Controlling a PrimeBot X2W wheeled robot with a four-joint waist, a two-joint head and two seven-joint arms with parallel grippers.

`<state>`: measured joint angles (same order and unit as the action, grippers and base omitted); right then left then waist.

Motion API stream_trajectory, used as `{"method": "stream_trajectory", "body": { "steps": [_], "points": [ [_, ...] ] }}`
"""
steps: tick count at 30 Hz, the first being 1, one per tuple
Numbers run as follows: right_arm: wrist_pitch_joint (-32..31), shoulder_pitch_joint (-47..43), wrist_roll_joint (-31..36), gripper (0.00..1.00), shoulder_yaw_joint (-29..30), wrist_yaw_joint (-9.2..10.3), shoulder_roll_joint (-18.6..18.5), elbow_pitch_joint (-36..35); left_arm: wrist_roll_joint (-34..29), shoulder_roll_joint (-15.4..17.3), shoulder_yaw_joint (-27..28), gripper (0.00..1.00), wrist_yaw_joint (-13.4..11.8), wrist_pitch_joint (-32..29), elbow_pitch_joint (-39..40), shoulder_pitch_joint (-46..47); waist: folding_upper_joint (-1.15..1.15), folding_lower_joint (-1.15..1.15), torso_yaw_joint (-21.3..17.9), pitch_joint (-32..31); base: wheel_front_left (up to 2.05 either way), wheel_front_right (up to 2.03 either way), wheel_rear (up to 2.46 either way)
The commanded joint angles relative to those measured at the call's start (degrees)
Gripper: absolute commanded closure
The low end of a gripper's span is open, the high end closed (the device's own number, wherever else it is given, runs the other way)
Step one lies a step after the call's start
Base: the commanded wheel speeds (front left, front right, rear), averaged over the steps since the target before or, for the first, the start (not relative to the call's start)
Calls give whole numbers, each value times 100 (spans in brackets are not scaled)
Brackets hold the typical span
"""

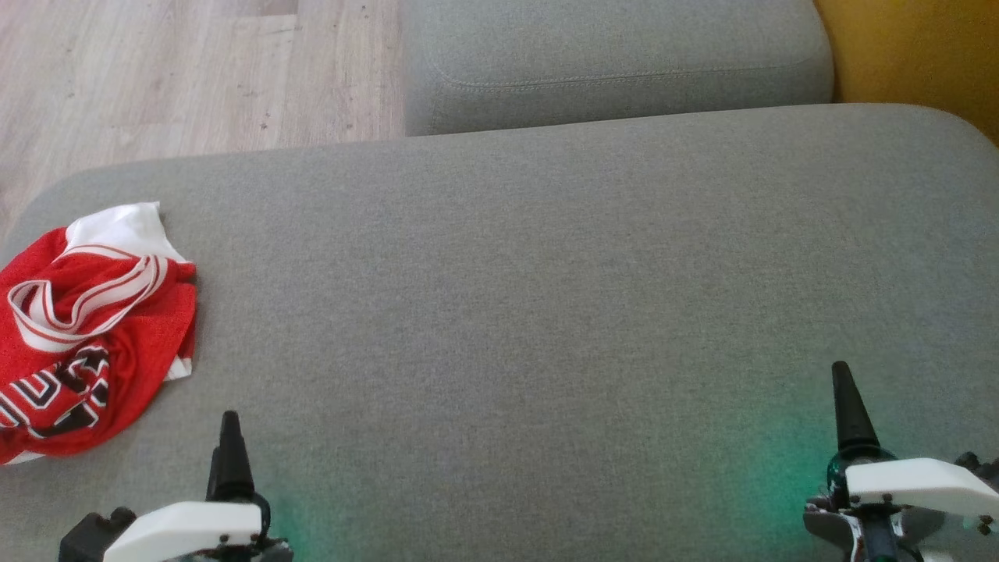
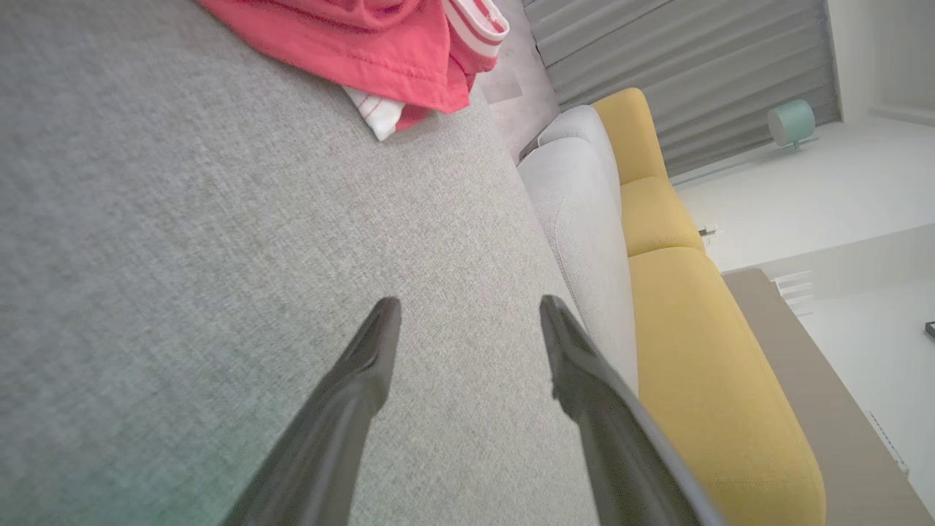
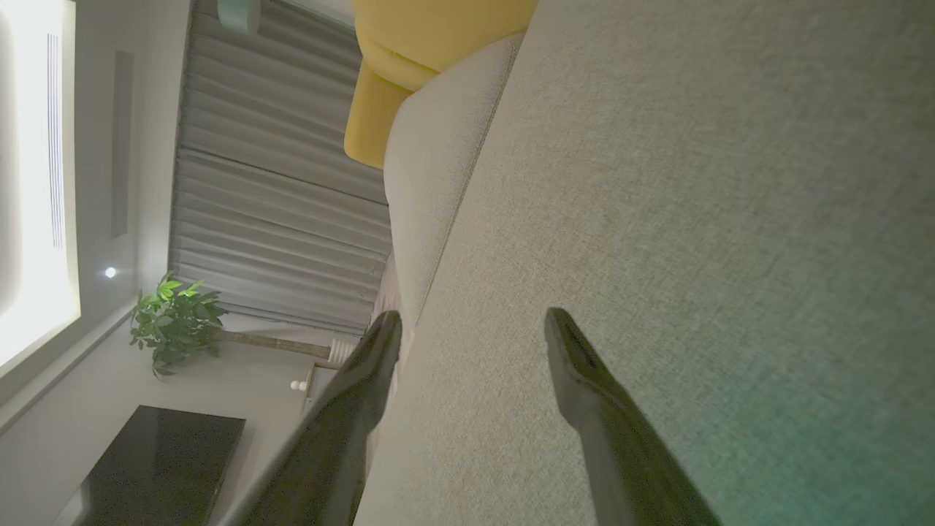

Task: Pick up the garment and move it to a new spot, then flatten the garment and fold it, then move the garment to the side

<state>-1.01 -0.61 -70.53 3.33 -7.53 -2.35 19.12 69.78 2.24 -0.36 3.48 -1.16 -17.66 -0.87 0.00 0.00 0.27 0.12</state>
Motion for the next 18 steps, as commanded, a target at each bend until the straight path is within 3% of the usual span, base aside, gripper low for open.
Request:
{"method": "stream_trajectory", "body": {
  "steps": [1, 18],
  "points": [
    [56, 264, 146, 0, -68, 1, -23, -229, -157, 81, -3, 0, -30, 80, 225, 207, 0, 0, 1, -1, 0, 0, 0],
    [300, 302, 1484, 0, -273, 2, -29, -225, -1427, 166, -216, 0, -187, 366, 274, 176, 0, 0, 5, -21, 0, 0, 0]
  ]
}}
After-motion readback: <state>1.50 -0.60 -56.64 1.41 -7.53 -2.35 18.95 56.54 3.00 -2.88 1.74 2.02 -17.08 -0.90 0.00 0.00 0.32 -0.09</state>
